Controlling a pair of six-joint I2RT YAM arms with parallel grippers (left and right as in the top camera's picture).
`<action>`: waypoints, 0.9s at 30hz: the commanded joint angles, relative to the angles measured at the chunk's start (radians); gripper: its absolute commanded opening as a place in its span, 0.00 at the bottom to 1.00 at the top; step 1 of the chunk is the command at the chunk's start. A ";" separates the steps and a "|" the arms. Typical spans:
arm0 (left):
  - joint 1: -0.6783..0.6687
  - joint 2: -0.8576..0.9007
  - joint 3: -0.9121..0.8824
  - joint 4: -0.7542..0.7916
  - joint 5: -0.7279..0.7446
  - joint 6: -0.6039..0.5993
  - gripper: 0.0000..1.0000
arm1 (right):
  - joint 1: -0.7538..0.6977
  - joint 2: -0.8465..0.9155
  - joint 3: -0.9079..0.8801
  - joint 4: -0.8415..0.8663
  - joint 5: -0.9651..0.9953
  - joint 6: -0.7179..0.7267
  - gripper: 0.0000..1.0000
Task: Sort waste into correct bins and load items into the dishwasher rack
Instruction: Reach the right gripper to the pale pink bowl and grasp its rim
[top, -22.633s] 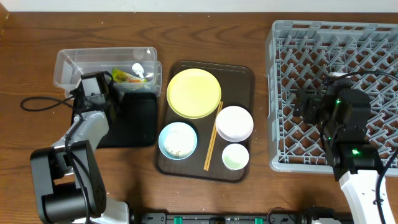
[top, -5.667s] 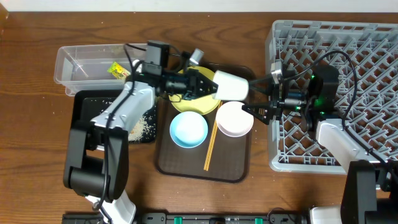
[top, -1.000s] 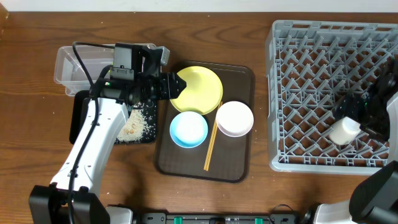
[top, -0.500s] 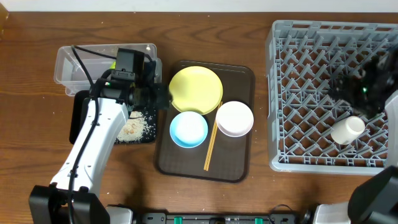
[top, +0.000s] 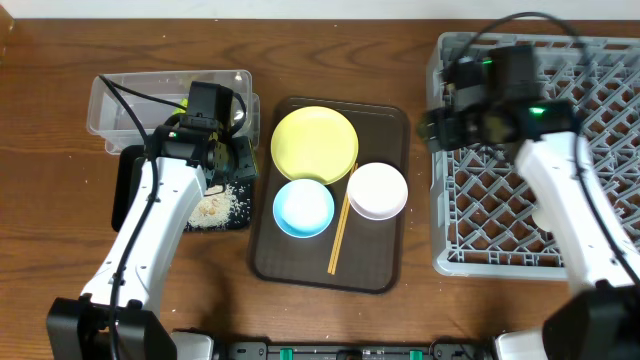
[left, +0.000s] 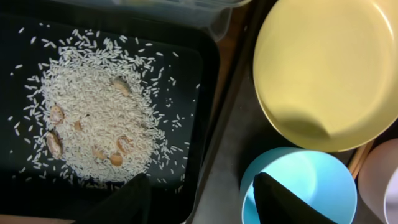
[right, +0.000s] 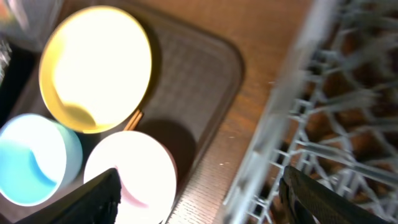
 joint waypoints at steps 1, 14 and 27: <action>0.000 -0.004 0.007 -0.006 -0.028 -0.014 0.59 | 0.071 0.069 0.013 -0.003 0.066 -0.042 0.77; 0.000 -0.004 0.007 -0.005 -0.027 -0.014 0.61 | 0.179 0.315 0.013 -0.038 0.177 -0.035 0.54; 0.000 -0.004 0.007 -0.006 -0.027 -0.014 0.61 | 0.179 0.358 0.018 -0.030 0.177 -0.033 0.01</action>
